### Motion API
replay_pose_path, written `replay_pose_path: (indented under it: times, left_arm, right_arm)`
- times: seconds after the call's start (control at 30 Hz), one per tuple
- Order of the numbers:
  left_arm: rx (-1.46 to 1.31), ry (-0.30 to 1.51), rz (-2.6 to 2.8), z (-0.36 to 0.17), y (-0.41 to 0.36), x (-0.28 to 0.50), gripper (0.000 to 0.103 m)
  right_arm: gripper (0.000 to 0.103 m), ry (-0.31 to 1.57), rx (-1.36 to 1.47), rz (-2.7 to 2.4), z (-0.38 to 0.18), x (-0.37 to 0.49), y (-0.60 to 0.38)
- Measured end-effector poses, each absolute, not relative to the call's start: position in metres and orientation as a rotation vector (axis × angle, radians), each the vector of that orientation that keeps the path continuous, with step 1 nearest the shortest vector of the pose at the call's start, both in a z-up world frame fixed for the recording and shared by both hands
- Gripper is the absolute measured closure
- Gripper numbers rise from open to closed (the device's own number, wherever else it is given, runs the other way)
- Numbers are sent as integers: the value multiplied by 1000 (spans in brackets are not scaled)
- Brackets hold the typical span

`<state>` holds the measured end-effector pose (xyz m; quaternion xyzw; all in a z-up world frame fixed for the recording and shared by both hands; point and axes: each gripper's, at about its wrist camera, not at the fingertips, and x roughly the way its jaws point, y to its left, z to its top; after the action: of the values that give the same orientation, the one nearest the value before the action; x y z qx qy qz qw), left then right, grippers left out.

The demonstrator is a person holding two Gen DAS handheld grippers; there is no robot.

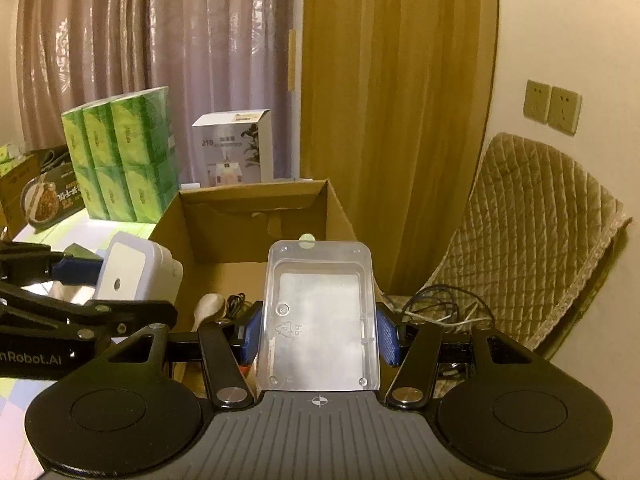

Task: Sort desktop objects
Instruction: 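Carry the night-light and clear tray with both tools to the cardboard box, then open both tools to drop the night-light and tray into the box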

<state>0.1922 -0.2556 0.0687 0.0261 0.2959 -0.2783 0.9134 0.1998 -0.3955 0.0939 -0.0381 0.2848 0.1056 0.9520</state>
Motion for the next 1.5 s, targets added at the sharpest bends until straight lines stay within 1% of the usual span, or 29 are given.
replay_pose_path:
  times: [0.37,0.4,0.43,0.47,1.03,1.07,1.13,1.5]
  left_arm:
    - [67,636,-594,63,-262,194,41]
    - [68,635,-593,63,-262,194,40]
    - [75,626,-585,63,-262,193,32]
    - [85,615,-575,65,-262,192,30]
    - [24,604,-455,76,-217,204,30]
    - [23,605,-454,76,-217,203,30]
    - [27,606,-455,76,-216,202,30]
    - [36,612,-461,74,-216,200,28]
  right_arm:
    - [50,579,-73,208,96,200,-399]
    - [50,579,-72,208,96,200,-399]
    - [50,578,-71,207,97,200,-399]
    - [50,577,-71,206,97,199,-398]
    - [49,581,-16,296,104,201,-386]
    - [49,580,-12,306,104,202,-386]
    - [35,575,-13,302,103,202,-385]
    - [32,583,11,263,102,197,-395]
